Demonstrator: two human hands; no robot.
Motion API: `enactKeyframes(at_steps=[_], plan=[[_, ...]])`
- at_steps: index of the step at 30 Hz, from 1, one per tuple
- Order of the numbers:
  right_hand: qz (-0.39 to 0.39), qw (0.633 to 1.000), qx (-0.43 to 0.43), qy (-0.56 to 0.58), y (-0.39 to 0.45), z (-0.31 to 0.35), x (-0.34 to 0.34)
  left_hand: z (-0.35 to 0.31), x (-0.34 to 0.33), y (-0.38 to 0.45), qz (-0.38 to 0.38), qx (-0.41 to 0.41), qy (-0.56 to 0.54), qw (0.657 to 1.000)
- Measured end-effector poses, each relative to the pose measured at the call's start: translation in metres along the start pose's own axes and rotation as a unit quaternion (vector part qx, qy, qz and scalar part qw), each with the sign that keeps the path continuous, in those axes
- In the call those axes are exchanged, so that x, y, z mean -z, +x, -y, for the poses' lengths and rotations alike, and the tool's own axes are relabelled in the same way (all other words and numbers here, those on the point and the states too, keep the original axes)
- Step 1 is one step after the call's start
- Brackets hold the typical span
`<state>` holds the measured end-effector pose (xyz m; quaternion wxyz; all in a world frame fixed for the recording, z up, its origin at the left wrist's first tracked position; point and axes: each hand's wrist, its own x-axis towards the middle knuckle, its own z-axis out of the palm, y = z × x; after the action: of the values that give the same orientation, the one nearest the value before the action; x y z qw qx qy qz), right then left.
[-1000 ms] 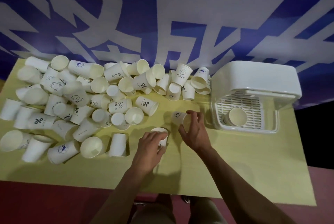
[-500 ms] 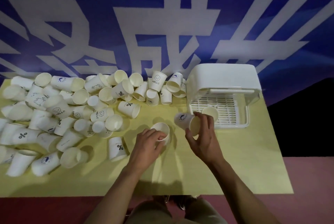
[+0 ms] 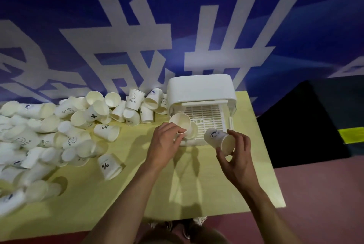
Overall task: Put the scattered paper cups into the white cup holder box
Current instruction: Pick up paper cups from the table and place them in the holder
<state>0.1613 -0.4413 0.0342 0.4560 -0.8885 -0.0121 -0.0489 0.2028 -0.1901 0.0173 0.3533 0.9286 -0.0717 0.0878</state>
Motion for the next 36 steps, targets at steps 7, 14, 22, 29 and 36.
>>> enactKeyframes(at_steps=[7,14,22,29,36], plan=[[0.014,1.000,-0.007,0.015,0.001,-0.027,0.028,-0.001,-0.036,0.013,0.037,0.025,0.036,0.998],[0.034,0.999,-0.002,0.010,0.019,-0.041,0.036,-0.001,-0.059,0.015,0.072,0.066,0.069,0.993],[0.078,0.996,0.034,-0.022,0.046,-0.040,0.023,0.010,-0.079,0.015,0.114,0.092,0.080,0.986],[0.113,0.990,0.082,-0.015,0.072,-0.027,0.004,0.007,-0.070,0.016,0.078,0.078,0.075,0.991],[0.186,0.971,0.141,-0.042,0.096,-0.015,-0.031,0.015,-0.023,-0.016,-0.013,0.132,0.043,0.990]])
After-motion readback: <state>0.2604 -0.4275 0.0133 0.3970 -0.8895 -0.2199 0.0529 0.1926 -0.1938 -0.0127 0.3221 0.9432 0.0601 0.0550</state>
